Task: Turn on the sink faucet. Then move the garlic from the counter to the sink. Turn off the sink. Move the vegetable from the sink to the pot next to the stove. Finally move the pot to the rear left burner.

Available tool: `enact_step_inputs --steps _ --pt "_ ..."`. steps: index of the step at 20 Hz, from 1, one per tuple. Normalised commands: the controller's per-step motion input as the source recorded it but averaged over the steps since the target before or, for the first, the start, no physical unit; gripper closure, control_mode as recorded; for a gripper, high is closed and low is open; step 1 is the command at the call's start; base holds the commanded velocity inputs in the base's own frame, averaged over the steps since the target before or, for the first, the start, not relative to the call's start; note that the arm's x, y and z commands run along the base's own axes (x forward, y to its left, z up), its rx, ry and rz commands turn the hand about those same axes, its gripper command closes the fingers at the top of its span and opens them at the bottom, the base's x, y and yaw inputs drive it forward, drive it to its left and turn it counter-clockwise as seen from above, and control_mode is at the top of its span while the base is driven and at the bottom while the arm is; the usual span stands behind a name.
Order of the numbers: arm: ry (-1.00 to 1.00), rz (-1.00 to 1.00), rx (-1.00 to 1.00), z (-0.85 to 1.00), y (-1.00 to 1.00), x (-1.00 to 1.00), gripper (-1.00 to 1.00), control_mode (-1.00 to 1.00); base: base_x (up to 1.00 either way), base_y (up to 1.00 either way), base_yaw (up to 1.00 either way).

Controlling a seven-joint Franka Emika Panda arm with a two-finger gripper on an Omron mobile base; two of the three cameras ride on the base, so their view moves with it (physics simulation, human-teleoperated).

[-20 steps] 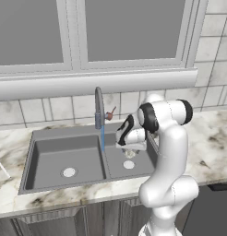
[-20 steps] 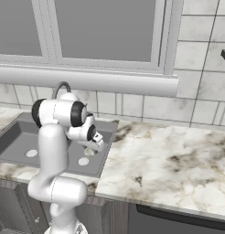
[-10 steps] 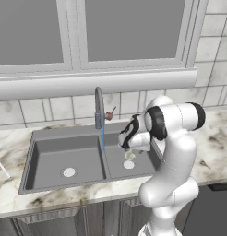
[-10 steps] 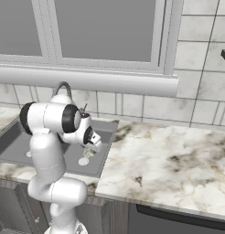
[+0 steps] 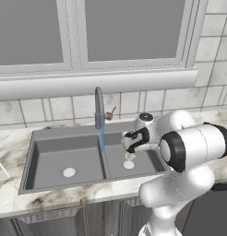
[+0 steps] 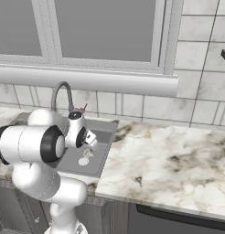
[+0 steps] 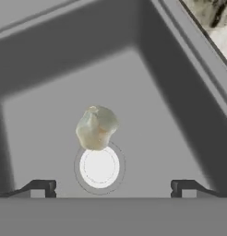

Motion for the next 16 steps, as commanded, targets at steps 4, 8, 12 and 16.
enact_step_inputs --steps 4,8,12,16 --pt "-0.13 0.0 0.0 0.82 -0.03 -0.43 -1.0 -1.0 0.0 0.0 0.0" --pt "-0.1 0.0 0.0 0.88 -0.03 -0.28 -1.0 -1.0 0.0 0.0 0.0" --pt "-0.07 0.0 0.0 0.73 -0.03 -0.22 -1.0 -1.0 0.0 0.0 0.0" --pt "-0.07 0.08 0.0 0.46 -0.05 -0.18 -1.0 -1.0 0.0 0.0 0.0"
